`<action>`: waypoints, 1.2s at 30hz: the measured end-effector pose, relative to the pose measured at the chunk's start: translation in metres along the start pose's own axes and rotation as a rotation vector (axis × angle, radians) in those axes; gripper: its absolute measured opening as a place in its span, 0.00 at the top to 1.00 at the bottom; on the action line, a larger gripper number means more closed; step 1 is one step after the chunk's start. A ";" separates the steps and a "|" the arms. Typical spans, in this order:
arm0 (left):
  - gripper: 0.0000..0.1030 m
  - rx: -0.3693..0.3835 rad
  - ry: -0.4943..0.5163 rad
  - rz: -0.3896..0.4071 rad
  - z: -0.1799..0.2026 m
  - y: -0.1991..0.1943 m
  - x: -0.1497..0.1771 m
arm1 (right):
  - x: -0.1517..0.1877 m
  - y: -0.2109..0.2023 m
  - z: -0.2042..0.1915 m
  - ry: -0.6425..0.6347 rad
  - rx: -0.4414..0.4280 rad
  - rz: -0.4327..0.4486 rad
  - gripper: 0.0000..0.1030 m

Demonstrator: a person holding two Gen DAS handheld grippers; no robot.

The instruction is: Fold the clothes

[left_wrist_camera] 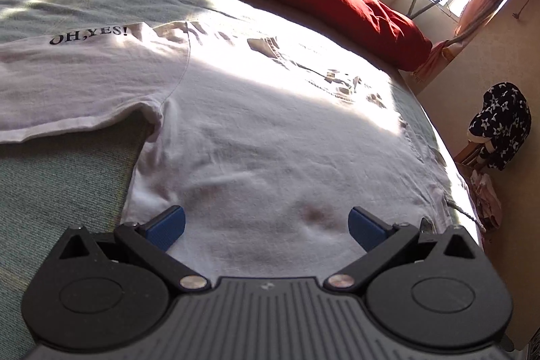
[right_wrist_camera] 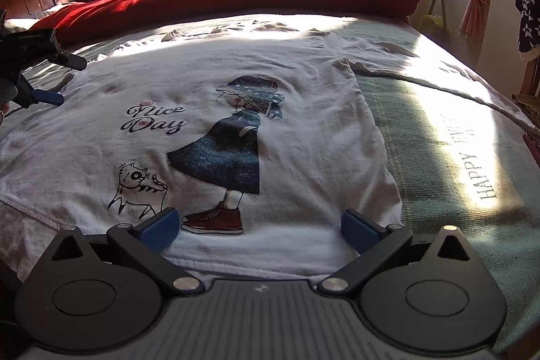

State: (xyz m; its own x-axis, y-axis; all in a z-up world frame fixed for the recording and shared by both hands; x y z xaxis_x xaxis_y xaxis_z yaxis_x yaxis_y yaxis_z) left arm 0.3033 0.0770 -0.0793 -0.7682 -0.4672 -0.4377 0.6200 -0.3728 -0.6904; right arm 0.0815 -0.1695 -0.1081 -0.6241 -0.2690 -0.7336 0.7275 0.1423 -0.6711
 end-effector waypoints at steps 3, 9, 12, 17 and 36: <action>0.01 -0.029 -0.016 0.029 -0.005 -0.005 -0.003 | 0.001 0.000 -0.001 -0.007 -0.001 0.006 0.00; 0.01 -0.037 0.131 0.045 0.014 -0.046 0.018 | -0.003 -0.003 -0.002 -0.033 -0.007 -0.018 0.00; 0.01 0.010 0.175 0.034 0.021 -0.069 0.043 | -0.013 -0.017 -0.007 -0.048 -0.055 -0.013 0.00; 0.01 0.052 0.206 -0.026 0.020 -0.085 0.097 | -0.024 -0.048 -0.028 -0.100 -0.155 0.079 0.00; 0.01 -0.037 0.174 0.061 -0.025 -0.124 0.153 | -0.007 -0.072 -0.046 -0.074 -0.177 0.083 0.00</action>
State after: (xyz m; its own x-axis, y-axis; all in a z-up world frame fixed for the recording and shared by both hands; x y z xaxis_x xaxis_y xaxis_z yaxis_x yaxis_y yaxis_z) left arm 0.1047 0.0714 -0.0753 -0.7473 -0.3413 -0.5701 0.6625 -0.3167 -0.6788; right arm 0.0202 -0.1338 -0.0602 -0.5370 -0.3173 -0.7816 0.7101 0.3302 -0.6219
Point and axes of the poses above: each gripper's, at about its wrist camera, not at the fingertips, and y roughly the way its jaws point, z to its right, x to its underside, the point moved 3 cm from there along y, roughly the way its jaws point, and after that the axes turned 13 degrees about -y, right-handed, at the moved point
